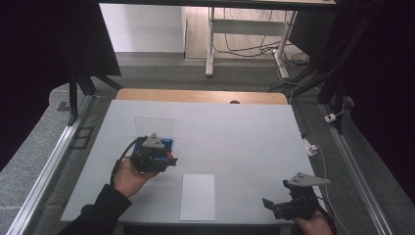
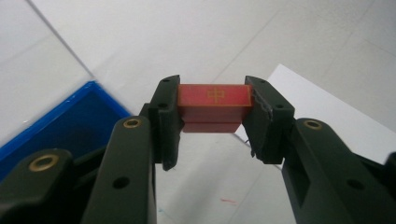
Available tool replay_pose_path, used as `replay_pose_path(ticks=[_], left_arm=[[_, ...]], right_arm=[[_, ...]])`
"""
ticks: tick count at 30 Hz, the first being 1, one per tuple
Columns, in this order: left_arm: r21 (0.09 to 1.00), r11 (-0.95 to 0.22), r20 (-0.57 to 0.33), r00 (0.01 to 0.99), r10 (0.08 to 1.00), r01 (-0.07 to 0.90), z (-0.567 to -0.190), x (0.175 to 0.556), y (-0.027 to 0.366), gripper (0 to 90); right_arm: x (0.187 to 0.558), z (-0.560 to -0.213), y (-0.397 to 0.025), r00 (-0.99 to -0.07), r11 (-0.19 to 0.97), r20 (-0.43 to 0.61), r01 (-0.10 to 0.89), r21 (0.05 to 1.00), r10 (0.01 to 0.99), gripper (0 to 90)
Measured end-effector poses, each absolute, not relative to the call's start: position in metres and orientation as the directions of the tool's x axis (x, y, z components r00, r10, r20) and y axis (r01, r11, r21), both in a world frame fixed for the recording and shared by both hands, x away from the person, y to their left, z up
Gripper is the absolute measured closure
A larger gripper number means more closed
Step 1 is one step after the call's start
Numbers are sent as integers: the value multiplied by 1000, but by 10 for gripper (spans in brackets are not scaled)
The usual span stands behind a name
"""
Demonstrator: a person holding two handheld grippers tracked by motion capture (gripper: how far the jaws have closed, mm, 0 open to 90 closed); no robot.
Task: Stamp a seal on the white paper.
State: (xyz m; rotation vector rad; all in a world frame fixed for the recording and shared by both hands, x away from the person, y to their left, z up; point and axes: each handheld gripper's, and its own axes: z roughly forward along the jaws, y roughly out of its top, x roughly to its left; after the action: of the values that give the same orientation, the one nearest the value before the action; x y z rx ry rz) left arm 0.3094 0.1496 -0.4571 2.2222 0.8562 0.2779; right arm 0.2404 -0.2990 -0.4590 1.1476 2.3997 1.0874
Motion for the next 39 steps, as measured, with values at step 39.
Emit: replay_pose_path(ticks=[39], left_arm=[[664, -594, -93, 838, 537, 454, -480, 275, 85, 579]], right_arm=[[241, -459, -301, -645, 391, 87, 559, 731, 759, 0]])
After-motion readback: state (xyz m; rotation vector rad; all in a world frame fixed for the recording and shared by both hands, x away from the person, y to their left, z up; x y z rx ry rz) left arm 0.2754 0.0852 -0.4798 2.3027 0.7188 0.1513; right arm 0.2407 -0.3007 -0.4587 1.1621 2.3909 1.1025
